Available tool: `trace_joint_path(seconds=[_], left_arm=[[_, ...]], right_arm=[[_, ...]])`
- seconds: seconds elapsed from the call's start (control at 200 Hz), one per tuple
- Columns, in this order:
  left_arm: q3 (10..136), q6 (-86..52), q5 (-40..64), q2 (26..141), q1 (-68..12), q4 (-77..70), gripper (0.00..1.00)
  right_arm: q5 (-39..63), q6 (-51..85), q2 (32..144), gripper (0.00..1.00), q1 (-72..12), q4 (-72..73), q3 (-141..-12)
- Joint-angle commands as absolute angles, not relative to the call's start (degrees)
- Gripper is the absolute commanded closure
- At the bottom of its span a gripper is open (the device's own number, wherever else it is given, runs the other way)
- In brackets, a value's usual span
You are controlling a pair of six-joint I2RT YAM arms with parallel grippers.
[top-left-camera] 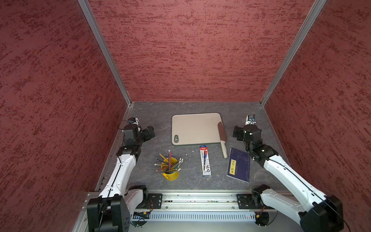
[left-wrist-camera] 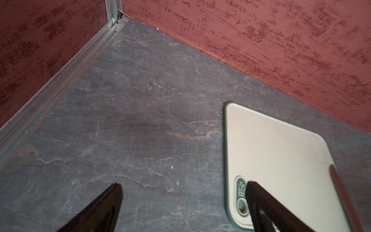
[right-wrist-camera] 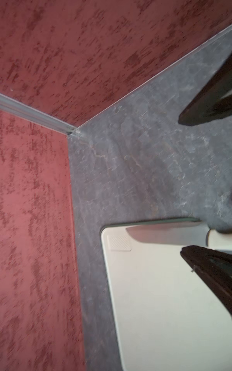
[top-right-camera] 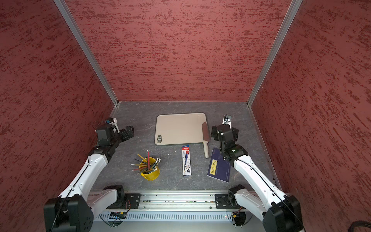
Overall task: Align the knife with the edge of the cutting board
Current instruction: Reset both arms
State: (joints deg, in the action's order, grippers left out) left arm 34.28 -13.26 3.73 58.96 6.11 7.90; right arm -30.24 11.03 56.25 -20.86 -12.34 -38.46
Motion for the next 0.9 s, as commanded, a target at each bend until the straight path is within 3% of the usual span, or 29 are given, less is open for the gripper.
trace_joint_path(seconds=[0.0,0.1,0.25,0.351,0.436,0.541,0.586,0.696,0.751,0.897], left_arm=[[28.14,-8.33,0.36,56.58,6.24,-4.51,0.0],[21.59,-6.05,2.78,55.35,6.34,-14.54,0.0],[18.13,-6.38,4.17,62.32,6.35,-24.57,0.0],[19.49,-5.97,4.48,68.98,6.09,-30.7,0.0],[20.45,-5.4,4.99,73.98,6.21,-37.15,0.0],[24.86,-2.64,6.74,80.44,5.55,-38.42,0.0],[25.48,-1.63,6.94,83.74,4.94,-40.69,0.0],[22.05,0.94,6.36,87.41,2.67,-49.68,0.0],[21.57,1.31,6.59,87.21,2.47,-50.18,0.0],[21.98,0.79,7.83,87.84,3.27,-50.54,0.0]], right_arm=[[-35.18,11.65,53.3,0.02,-19.0,-7.43,-31.58],[-33.38,11.07,53.29,0.02,-16.44,-4.07,-28.09],[-25.32,6.54,61.39,0.02,-11.53,13.0,-22.87],[-26.64,4.31,70.68,0.02,-9.21,24.69,-23.36],[-18.69,3.07,77.48,0.02,-5.98,35.97,-24.62],[-14.41,1.35,86.76,0.02,-3.33,40.76,-28.08],[-11.98,1.79,85.78,0.02,-2.63,40.52,-27.15],[-7.06,0.74,90.4,0.02,-1.48,65.89,-16.4],[-5.2,2.79,87.37,0.02,0.05,57.76,-17.96],[-5.17,1.39,89.12,0.02,-0.57,54.08,-21.55]])
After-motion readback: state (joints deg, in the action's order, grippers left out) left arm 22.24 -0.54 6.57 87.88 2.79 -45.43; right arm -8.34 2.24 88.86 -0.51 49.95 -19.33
